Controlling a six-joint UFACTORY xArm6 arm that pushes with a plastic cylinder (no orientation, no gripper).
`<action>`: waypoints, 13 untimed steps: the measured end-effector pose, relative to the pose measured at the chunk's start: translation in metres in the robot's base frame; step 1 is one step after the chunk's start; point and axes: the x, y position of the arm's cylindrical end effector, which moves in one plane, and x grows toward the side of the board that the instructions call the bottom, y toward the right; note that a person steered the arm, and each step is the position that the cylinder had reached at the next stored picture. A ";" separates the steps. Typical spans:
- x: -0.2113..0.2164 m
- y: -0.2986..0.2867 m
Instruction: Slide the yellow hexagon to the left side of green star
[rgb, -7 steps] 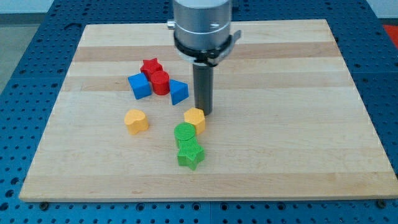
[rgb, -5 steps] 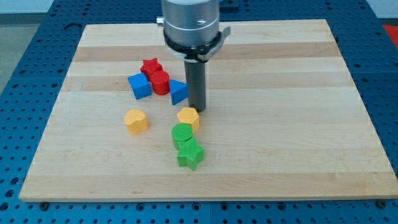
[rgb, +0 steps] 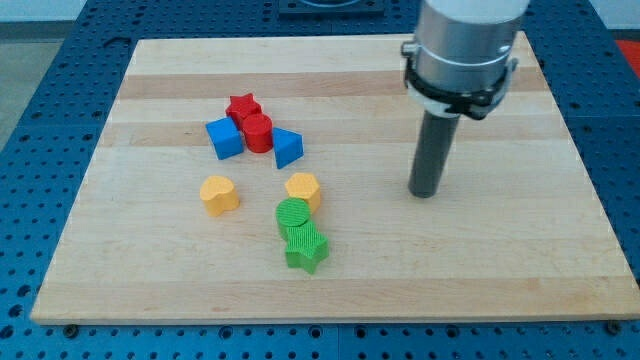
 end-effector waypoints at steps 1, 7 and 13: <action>0.001 -0.046; -0.016 -0.167; 0.046 -0.153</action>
